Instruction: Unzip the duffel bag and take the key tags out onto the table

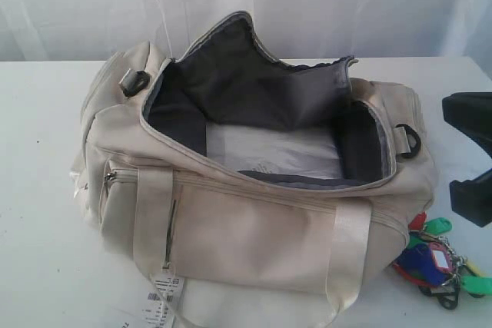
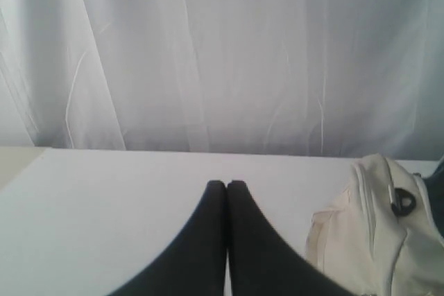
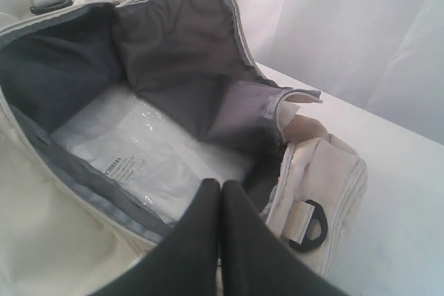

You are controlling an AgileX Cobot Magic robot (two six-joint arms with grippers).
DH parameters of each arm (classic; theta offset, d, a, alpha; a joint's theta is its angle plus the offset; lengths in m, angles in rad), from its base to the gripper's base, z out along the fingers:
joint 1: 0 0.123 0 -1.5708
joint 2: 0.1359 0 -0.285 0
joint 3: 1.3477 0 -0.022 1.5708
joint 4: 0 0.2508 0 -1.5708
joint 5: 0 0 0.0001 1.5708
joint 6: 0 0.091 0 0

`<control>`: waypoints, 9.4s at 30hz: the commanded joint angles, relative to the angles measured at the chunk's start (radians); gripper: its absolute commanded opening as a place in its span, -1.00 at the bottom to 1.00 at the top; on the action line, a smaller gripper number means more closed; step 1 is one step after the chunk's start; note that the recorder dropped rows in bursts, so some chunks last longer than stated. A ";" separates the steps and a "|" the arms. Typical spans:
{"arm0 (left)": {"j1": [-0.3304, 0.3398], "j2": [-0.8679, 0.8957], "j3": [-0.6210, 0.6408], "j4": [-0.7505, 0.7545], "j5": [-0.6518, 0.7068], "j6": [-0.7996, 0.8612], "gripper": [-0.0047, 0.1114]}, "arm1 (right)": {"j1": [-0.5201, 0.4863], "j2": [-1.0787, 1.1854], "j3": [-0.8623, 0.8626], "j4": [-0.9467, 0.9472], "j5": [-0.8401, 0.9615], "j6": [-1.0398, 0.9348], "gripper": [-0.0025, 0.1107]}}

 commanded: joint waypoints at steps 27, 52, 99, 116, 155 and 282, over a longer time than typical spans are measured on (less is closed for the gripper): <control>0.010 -0.225 1.001 0.023 -0.556 -0.005 -0.92 | -0.002 -0.013 0.002 0.004 0.006 0.005 -0.96; 0.010 -0.225 1.001 0.023 -0.387 -0.005 -0.92 | -0.002 -0.013 0.002 0.004 0.006 0.005 -0.96; -0.080 -0.225 1.001 -0.182 -0.447 0.030 -0.92 | -0.002 -0.012 0.002 0.004 0.007 0.005 -0.96; -0.080 -0.225 1.001 -0.182 -0.447 0.124 -0.92 | -0.002 -0.012 0.002 0.004 0.006 0.005 -0.96; -0.080 -0.225 1.001 -0.182 -0.453 0.127 -0.92 | -0.236 -0.206 0.003 0.006 0.005 0.005 -0.96; -0.080 -0.225 1.001 -0.182 -0.469 0.127 -0.92 | -0.387 -0.631 0.587 0.257 -0.054 -0.120 -0.96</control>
